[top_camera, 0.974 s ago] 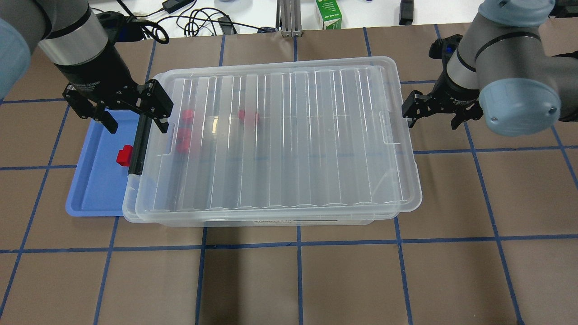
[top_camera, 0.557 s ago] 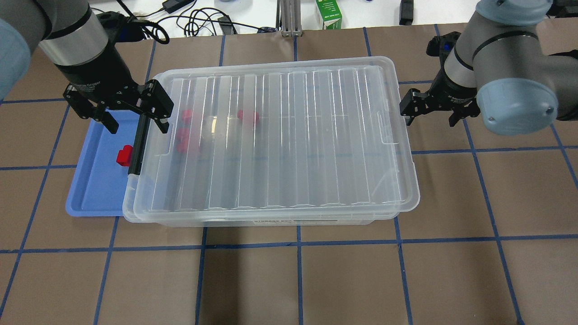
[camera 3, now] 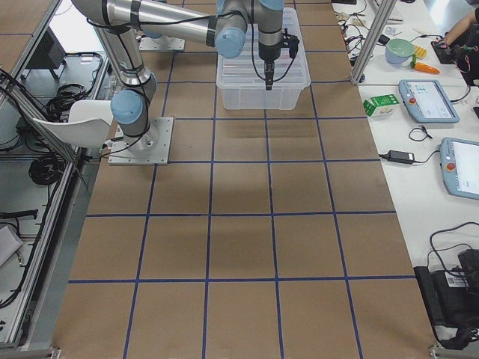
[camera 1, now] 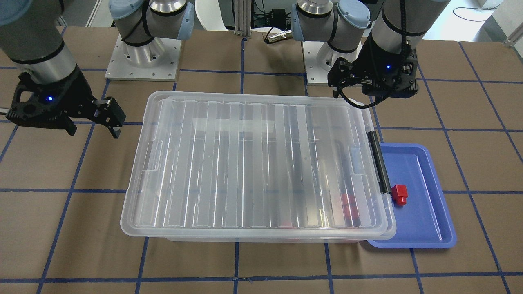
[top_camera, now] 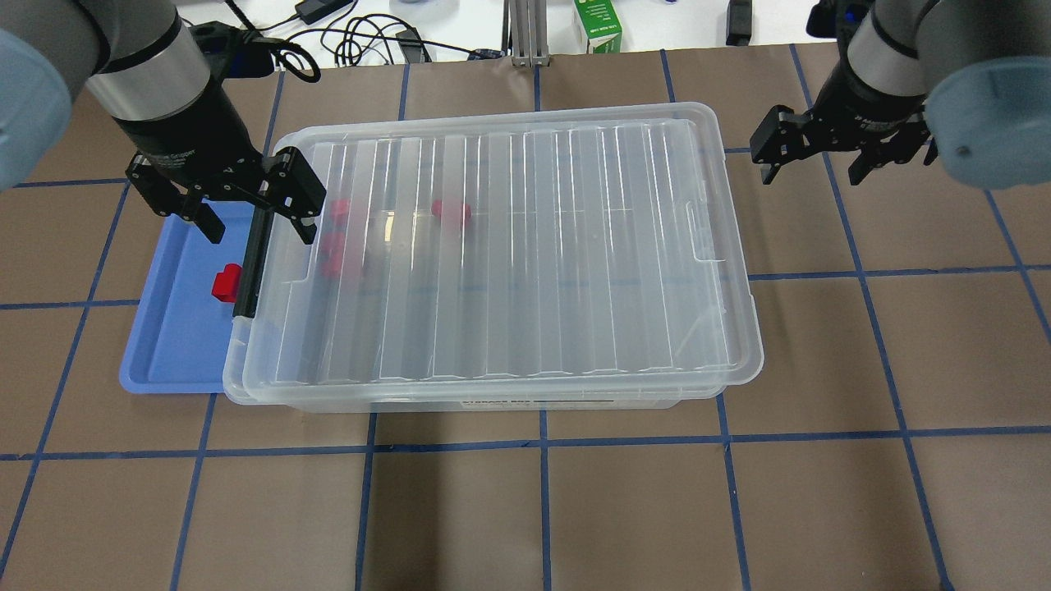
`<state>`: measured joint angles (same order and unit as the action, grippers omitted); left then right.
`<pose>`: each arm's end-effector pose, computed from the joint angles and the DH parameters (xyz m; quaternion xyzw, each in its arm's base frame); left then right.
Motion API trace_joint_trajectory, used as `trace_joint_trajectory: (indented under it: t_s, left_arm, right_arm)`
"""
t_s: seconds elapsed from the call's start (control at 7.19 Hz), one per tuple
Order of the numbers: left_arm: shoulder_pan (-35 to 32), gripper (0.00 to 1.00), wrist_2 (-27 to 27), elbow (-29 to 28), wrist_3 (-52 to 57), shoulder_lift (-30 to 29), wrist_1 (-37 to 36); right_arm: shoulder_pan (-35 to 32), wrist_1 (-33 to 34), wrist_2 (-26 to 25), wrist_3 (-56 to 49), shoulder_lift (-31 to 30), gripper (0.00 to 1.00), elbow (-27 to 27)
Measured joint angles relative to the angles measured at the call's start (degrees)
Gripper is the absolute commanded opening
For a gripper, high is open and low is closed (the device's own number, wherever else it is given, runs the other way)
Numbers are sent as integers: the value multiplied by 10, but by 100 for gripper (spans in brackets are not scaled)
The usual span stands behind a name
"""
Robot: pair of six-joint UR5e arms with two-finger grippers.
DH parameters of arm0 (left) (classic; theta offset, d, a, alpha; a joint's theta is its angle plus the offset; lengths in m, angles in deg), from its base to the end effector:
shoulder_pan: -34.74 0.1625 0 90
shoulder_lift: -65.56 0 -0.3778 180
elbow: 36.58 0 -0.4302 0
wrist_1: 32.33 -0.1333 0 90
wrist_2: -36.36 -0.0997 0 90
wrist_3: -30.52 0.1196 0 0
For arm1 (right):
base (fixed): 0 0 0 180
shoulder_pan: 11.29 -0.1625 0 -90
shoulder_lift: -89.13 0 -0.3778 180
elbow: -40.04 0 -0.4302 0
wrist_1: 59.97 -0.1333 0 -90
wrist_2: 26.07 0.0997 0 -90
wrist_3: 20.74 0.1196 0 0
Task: Place red block in blue tray from box
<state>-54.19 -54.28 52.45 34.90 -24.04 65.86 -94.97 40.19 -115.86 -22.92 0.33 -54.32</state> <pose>-0.1224 -0.5146 0.4200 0.0292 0.9978 0.0597 0.0027 0.0729 -0.5565 0.3873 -0.0360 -0.9985 0.0402 0.0011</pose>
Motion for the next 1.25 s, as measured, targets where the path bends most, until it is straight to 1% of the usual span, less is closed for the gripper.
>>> trace_joint_trajectory:
  t_s: [0.28, 0.56, 0.97, 1.25]
  left_arm:
    - [-2, 100, -1, 0, -1, 1, -1]
    - [1, 100, -1, -2, -1, 1, -2]
    - [4, 100, -1, 0, -1, 1, -7]
    - [4, 100, -1, 0, -1, 1, -7]
  right_arm:
    - [-2, -98, -7, 7, -20, 100, 60]
    - [-6, -147, -19, 11, -28, 100, 82]
    - [-65, -150, -22, 58, -31, 100, 85]
    - [-77, -149, -22, 65, -30, 100, 87]
